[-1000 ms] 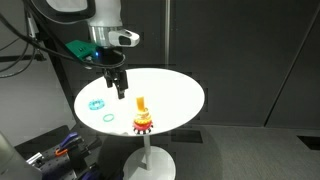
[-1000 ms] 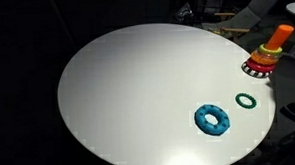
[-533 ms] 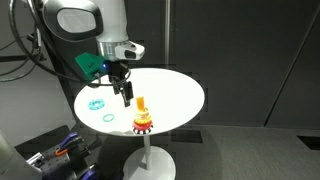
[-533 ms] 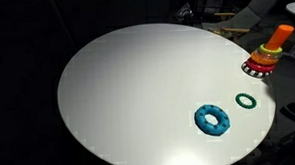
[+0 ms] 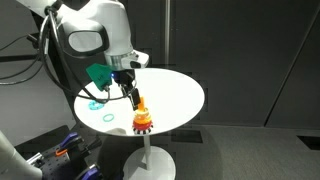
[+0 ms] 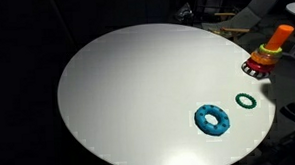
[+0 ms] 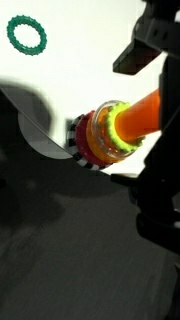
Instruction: Put the lime green donut plush toy on the table
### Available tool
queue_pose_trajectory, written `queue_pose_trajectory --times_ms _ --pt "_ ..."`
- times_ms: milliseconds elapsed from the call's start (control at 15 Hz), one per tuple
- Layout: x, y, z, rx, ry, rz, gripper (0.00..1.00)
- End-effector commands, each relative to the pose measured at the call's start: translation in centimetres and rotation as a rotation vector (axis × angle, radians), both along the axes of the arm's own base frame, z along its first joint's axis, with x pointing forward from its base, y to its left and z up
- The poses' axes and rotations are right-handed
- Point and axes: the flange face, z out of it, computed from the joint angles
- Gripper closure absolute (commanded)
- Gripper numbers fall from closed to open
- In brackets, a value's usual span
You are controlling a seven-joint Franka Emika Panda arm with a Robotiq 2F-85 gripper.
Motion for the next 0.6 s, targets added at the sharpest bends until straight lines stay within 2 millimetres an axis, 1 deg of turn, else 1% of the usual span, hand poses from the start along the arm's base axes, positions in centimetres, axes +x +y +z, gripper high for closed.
queue_pose_trajectory --times_ms 0,533 --pt "0.6 0.8 -0.9 0.000 -0.024 -0.007 0.00" --pt "1.1 2.4 -3.3 -0.034 -0.055 0.025 0.00"
